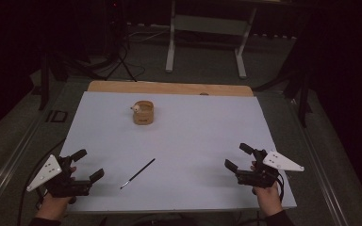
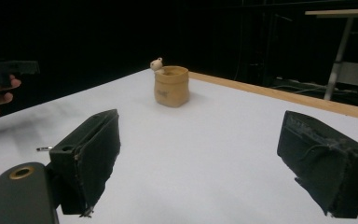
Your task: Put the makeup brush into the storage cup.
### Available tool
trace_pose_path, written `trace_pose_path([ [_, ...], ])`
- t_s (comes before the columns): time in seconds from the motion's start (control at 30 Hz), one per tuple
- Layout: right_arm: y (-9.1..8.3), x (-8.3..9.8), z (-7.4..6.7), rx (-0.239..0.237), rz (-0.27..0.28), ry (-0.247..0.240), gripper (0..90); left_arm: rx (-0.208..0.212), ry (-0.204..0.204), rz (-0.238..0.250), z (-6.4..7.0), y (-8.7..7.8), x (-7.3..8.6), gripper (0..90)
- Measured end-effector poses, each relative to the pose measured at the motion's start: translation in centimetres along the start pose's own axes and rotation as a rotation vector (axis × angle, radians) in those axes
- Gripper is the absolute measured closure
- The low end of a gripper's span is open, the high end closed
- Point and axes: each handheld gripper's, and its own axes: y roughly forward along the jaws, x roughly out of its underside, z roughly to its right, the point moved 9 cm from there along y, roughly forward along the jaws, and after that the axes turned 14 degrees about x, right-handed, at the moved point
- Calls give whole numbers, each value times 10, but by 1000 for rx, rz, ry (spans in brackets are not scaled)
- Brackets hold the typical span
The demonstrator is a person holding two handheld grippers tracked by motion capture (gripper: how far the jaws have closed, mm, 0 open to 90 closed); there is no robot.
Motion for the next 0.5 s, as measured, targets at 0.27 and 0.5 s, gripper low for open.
trace_pose_path([
  [0.27,-1,-2,3,13,9,-2,128,1,-9,-11,0,1,1,5],
  [0.5,-1,-3,2,12,14,-4,128,11,-12,-21,3,3,1,5],
])
